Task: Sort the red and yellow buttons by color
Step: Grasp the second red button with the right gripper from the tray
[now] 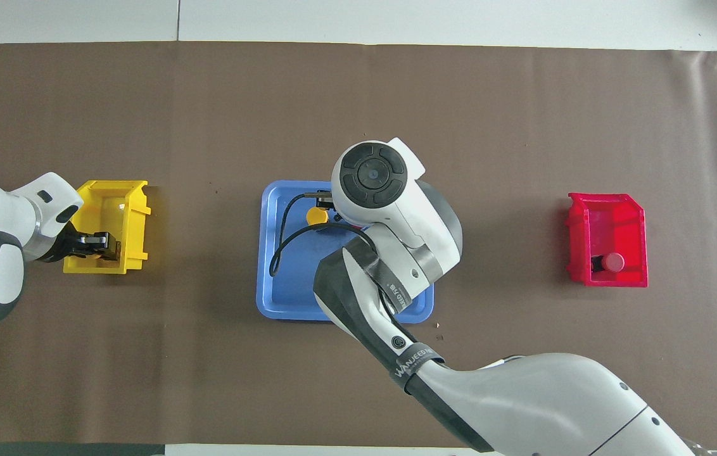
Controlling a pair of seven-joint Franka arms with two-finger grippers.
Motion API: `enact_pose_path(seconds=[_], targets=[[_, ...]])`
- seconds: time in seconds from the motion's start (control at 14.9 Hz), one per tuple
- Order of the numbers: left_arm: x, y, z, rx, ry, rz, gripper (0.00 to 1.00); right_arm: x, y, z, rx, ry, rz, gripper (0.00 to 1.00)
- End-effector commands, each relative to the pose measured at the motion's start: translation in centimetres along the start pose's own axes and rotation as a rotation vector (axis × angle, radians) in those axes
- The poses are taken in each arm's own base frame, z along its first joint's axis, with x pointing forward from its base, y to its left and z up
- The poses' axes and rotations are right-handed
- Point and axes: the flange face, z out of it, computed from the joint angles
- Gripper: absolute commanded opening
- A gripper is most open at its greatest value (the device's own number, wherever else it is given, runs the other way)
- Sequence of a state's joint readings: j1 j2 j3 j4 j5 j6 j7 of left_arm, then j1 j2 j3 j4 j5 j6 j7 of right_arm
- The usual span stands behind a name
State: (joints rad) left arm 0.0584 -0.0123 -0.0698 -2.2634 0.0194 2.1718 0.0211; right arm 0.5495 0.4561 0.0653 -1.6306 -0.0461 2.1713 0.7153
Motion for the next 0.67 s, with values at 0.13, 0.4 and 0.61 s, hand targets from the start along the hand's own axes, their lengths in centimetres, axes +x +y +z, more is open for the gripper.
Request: enact_pose_path(seconds=[0.13, 0.4, 0.61], targets=[[0.7, 0.2, -1.0, 0.018, 0.027, 0.018, 0.76, -1.0, 0.8, 1.0, -0.013, 0.007, 0.009, 0.68], [2.4, 0.1, -7.8, 0.017, -0.013, 0.013, 0.96, -1.3, 0.9, 1.3, -0.012, 0.008, 0.007, 0.53], [2.7, 3.0, -13.9, 0.022, -0.021, 0.056, 1.00, -0.8, 0.8, 0.3, -0.013, 0.009, 0.010, 0.26]])
